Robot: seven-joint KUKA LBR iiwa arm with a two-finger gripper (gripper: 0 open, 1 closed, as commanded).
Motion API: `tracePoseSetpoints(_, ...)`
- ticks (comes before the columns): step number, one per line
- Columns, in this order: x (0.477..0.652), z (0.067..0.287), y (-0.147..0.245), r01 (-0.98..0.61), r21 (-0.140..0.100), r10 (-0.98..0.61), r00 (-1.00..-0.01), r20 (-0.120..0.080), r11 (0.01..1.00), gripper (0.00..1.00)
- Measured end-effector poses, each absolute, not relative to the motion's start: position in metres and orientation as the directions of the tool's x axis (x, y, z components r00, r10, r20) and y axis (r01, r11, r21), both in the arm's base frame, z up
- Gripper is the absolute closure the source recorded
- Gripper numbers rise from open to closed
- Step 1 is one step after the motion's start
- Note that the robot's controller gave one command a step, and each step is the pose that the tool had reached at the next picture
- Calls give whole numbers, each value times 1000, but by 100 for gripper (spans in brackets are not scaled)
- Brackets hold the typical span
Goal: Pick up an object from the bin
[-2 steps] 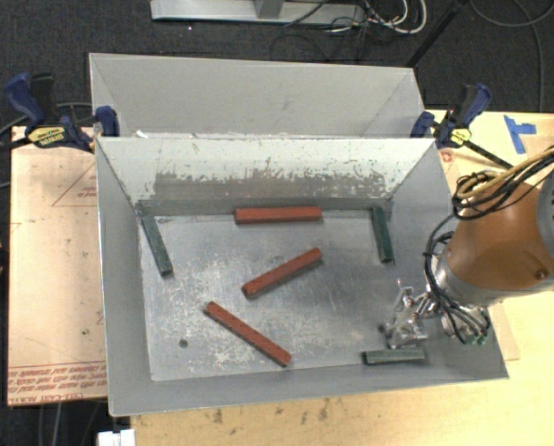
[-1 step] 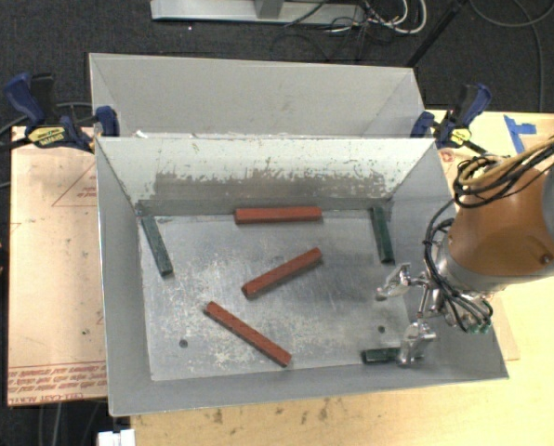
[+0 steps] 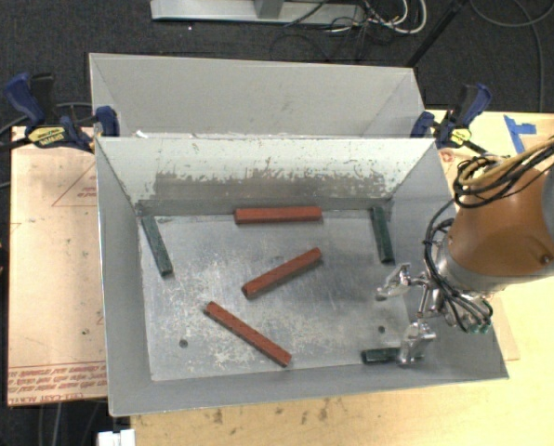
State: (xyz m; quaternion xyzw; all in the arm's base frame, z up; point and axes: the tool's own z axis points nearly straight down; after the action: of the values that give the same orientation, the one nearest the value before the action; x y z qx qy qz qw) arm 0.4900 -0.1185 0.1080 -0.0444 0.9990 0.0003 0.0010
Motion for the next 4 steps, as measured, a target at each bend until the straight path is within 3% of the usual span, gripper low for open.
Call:
tracePoseSetpoints(1,490,108,-118,-90,0,-90,-996,-2,996,0)
tracePoseSetpoints(2,496,96,-133,-202,0,-202,-979,-3,979,0)
tracePoseSetpoints(3,485,76,-105,-362,-9,-362,-932,-17,932,100)
tracePoseSetpoints(4,485,76,-105,-362,-9,-362,-932,-17,932,100)
